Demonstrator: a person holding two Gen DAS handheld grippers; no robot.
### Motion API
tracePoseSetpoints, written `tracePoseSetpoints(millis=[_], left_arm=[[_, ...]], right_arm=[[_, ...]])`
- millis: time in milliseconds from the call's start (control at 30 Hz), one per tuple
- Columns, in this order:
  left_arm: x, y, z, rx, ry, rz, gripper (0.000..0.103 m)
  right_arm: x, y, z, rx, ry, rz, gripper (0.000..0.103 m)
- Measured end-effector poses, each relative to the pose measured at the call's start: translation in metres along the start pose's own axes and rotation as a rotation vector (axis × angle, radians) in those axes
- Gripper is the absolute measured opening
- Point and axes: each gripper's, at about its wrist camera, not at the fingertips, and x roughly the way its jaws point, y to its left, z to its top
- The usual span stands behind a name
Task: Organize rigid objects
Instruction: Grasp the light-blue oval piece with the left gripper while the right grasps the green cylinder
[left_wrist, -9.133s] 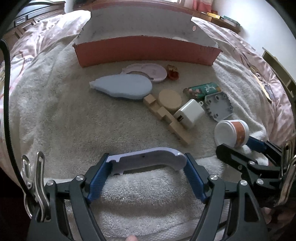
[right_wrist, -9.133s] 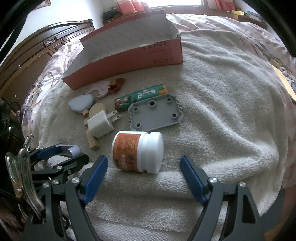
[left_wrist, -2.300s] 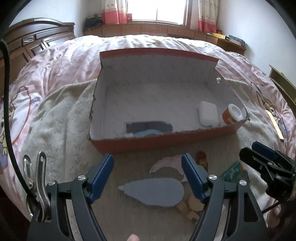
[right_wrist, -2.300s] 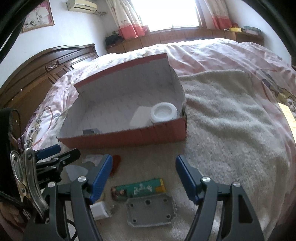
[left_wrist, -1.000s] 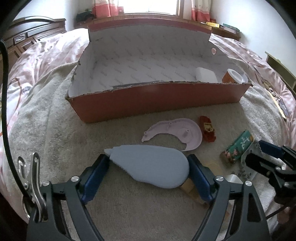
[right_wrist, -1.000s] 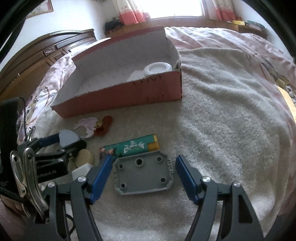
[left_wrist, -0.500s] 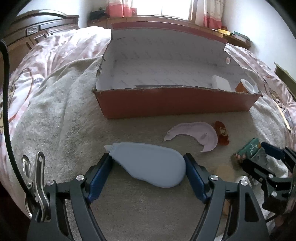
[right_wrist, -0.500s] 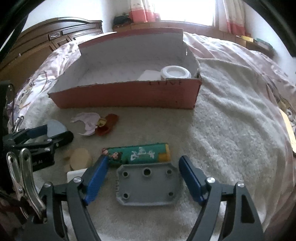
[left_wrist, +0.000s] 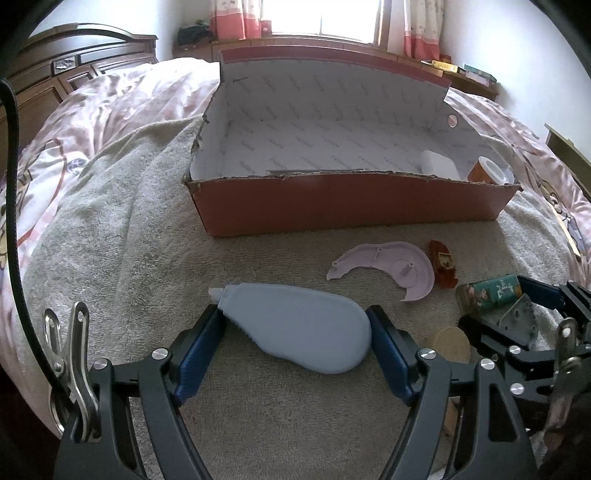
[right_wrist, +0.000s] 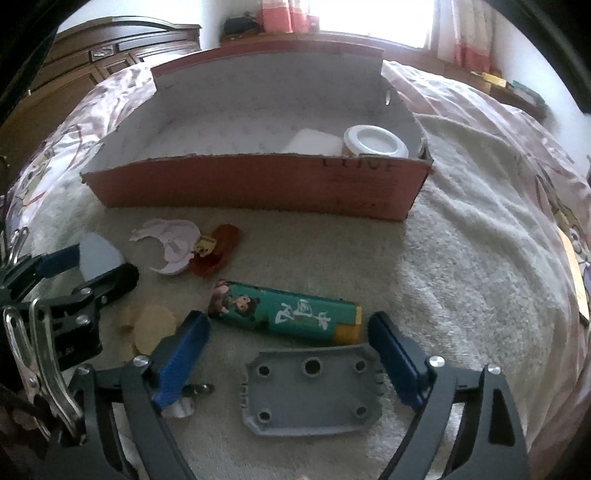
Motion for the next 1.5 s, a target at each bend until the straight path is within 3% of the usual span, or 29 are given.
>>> tracePoseSetpoints(millis=[233,433,600,1500], left_arm=[[0.0,-0.001,-0.001,0.001,-0.008,0.0,0.079],[-0.001,0.0,-0.002,-0.001,-0.01,-0.002,0.079],[0.0,0.0,-0.002,0.0,-0.01,-0.001,0.079],[-0.022,-0.005,0.007,0.012,-0.044,-0.029,0.079]], right_arm=[[0.001,0.0,0.002,0.095,-0.022,-0.032,0.094],[0.002,0.004,0.0,0.065,-0.045,-0.062,0.092],[-0.001,0.002,-0.003,0.065,-0.058,-0.07,0.084],[-0.018,-0.016,-0.011,0.089,-0.094,0.086,0.084]])
